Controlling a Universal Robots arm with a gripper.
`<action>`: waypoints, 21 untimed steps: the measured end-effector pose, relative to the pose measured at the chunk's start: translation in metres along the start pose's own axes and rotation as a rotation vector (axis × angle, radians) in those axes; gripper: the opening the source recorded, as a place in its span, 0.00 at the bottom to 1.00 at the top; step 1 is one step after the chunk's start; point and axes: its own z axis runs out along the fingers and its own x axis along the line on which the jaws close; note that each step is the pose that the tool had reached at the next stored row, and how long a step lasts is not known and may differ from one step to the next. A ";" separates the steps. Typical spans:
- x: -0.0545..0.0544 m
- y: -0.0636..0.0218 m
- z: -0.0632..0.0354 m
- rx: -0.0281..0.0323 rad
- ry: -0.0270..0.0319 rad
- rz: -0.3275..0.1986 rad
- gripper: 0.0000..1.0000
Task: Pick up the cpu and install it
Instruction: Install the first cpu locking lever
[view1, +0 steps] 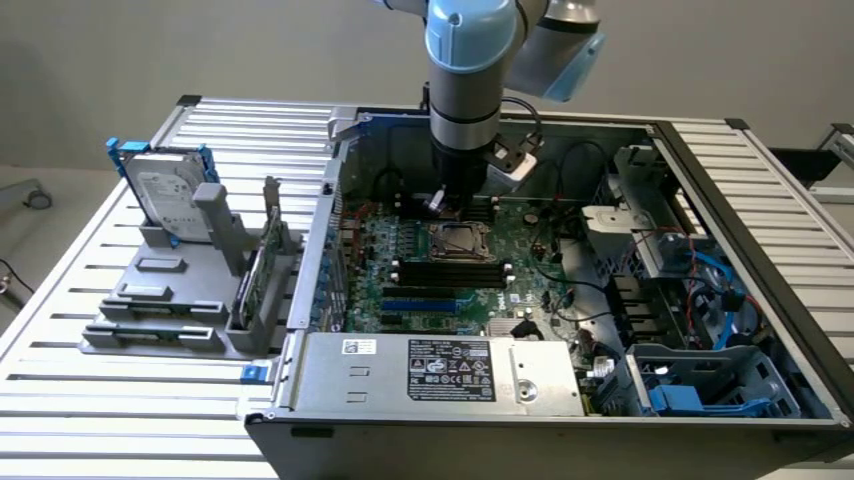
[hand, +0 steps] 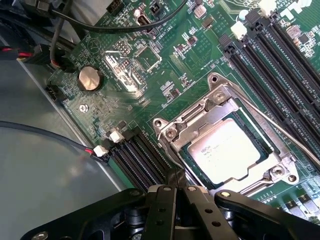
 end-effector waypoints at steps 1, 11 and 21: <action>0.000 0.0004 0.0002 0.0000 -0.0001 0.000 0.11; 0.003 0.0037 0.0017 0.0000 0.0001 0.000 0.11; 0.005 0.0062 0.0024 -0.0001 0.0001 0.000 0.11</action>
